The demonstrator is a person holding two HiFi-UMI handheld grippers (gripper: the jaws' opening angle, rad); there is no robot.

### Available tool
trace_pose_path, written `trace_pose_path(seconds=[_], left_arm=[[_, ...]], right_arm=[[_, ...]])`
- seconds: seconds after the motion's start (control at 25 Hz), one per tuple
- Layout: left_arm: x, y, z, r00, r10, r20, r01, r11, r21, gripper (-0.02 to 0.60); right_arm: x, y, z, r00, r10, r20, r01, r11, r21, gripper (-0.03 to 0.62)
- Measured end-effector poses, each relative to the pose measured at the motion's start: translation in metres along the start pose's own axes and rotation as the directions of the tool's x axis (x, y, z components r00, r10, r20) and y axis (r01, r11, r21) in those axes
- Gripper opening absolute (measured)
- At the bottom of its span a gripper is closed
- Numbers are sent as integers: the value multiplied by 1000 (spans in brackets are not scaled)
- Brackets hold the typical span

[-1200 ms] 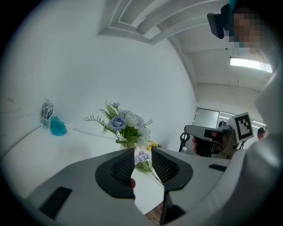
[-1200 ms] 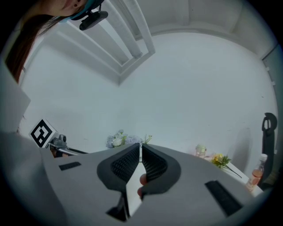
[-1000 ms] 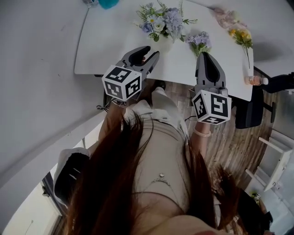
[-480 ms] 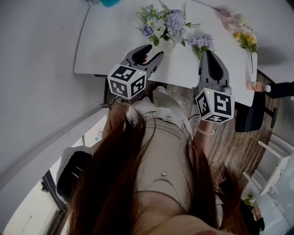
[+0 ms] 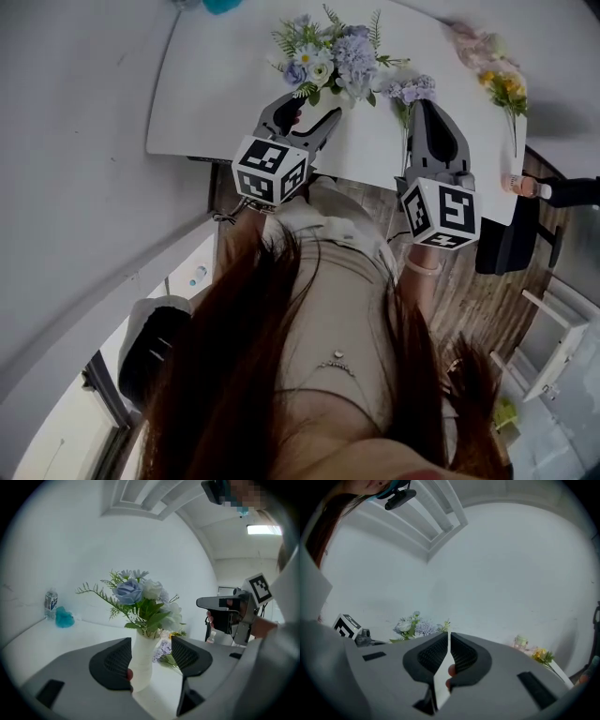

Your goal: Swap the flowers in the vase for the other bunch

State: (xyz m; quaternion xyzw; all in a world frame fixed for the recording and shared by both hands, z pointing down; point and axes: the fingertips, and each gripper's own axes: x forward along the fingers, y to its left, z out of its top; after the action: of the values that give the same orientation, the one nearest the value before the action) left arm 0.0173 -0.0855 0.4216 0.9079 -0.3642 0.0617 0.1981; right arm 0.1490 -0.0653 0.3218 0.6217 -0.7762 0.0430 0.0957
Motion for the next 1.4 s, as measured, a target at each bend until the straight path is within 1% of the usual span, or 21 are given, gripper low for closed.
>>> trace_pose_path(seconds=[0.36, 0.64, 0.8, 1.04, 1.28, 1.32, 1.4], left_arm=[[19, 3, 5, 999, 21, 30, -22, 999, 32, 279], [34, 6, 11, 998, 23, 66, -25, 999, 37, 290], [41, 5, 17, 997, 12, 82, -16, 999, 47, 296], [52, 4, 19, 996, 1, 94, -6, 998, 55, 296], [51, 5, 23, 993, 15, 119, -24, 997, 70, 293], [50, 5, 24, 992, 19, 126, -29, 997, 74, 287], [47, 6, 26, 989, 31, 142, -42, 996, 79, 255]], right_arm=[[11, -9, -2, 1000, 3, -18, -4, 1000, -10, 35], [17, -19, -5, 1000, -7, -31, 6, 1000, -17, 35], [16, -23, -6, 999, -15, -38, 14, 1000, -25, 35], [13, -30, -6, 999, -30, -41, 28, 999, -31, 35], [12, -33, -10, 998, -43, -48, 42, 999, -27, 35], [12, -34, -10, 998, -44, -48, 43, 999, -25, 35], [12, -36, -10, 998, -44, -47, 43, 999, -20, 35]])
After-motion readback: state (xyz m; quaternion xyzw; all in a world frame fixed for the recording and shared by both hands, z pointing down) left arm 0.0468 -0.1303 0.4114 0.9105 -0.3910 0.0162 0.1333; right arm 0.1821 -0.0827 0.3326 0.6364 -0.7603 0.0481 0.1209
